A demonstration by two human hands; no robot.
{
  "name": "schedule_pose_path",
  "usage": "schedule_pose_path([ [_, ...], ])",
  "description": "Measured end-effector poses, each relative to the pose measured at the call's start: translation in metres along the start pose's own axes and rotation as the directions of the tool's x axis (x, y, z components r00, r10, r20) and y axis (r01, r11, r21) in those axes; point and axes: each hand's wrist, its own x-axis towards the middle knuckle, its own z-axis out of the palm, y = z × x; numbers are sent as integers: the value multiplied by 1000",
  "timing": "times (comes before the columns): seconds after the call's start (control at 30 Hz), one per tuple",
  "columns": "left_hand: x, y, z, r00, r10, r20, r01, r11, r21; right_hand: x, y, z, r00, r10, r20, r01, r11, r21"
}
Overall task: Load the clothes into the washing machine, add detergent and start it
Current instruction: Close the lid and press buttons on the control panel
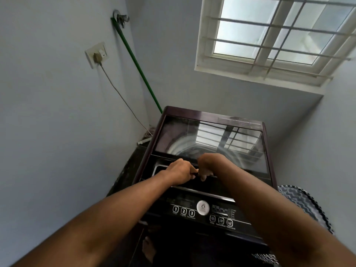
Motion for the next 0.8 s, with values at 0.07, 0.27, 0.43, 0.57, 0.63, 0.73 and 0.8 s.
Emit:
schedule_pose_path([
  [0.07, 6, -7, -16, 998, 30, 49, -29, 999, -24, 12, 0, -11, 998, -49, -35, 47, 997, -60],
  [0.27, 33, -52, -92, 976, 0, -218, 34, 987, 156, 47, -33, -90, 955, -101, -279, 123, 991, 60],
  [0.43, 51, -127, -175, 886, -87, -455, 147, 984, 97, 80, -84, -154, 833, -144, -534, 282, 941, 186],
  [0.57, 49, -174, -236, 758, -127, -640, 227, 971, 77, 104, -126, -202, 689, -188, -700, 449, 869, 208],
  [0.63, 48, -195, -259, 700, -134, -701, 269, 959, 85, 116, -149, -225, 622, -212, -754, 517, 835, 191],
  [0.73, 50, -226, -285, 619, -144, -772, 326, 942, 85, 139, -186, -259, 529, -263, -807, 608, 781, 144],
  [0.8, 53, -244, -301, 593, -136, -793, 363, 925, 113, 157, -207, -279, 484, -295, -824, 653, 748, 116],
])
